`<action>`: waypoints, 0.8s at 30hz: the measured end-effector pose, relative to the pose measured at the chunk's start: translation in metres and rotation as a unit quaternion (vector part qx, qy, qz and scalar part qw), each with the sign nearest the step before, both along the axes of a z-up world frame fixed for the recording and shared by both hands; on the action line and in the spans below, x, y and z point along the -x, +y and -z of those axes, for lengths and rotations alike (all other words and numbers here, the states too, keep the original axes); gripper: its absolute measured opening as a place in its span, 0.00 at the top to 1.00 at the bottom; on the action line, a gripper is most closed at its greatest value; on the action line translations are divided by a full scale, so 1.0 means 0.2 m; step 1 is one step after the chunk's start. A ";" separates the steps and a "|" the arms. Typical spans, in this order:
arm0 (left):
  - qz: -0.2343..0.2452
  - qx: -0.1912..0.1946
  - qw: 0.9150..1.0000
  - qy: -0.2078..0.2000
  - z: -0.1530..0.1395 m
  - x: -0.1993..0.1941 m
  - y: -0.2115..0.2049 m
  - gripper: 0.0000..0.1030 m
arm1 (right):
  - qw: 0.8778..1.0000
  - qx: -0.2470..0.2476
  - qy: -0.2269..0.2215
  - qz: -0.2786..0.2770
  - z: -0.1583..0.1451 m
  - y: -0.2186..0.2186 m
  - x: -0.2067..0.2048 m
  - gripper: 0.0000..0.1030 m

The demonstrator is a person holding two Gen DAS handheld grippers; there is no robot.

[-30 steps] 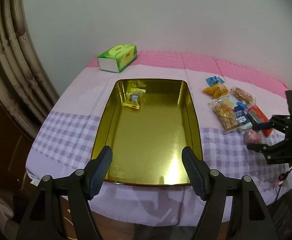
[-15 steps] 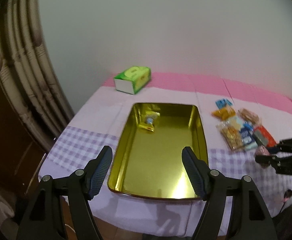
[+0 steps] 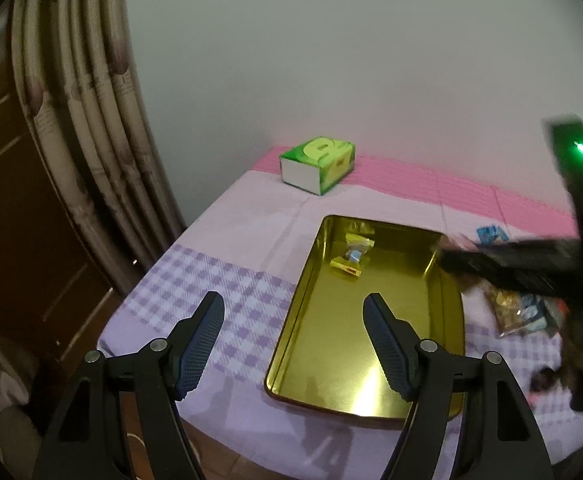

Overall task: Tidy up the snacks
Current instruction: 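Lower the pink pack into the gold tray and open the right gripper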

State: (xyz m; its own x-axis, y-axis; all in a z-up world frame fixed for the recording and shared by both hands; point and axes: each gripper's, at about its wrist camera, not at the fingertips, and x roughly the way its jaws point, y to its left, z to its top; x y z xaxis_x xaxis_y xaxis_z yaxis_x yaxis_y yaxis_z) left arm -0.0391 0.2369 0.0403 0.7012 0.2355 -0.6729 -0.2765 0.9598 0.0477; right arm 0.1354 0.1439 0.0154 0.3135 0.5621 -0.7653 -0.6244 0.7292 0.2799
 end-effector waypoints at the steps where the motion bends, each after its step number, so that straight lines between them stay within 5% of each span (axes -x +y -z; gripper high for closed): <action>1: 0.004 0.008 1.000 0.004 0.01 0.00 0.00 0.30 | 1.000 0.006 0.003 0.005 0.02 0.05 -0.04 0.74; 16: -0.006 0.023 1.000 0.006 0.01 -0.01 0.05 0.30 | 0.995 0.071 0.044 0.056 0.29 0.30 -0.27 0.74; 24: 0.002 0.018 1.000 0.010 0.01 -0.01 0.02 0.29 | 0.995 0.054 0.043 0.072 0.30 0.29 -0.28 0.71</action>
State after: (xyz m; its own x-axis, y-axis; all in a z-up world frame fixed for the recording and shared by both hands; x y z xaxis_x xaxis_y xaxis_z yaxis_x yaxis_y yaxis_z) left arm -0.0376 0.2411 0.0373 0.6883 0.2074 -0.6951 -0.2710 0.9624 0.0187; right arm 0.1916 0.2011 -0.0446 0.3153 0.4285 -0.8467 -0.4877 0.8386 0.2428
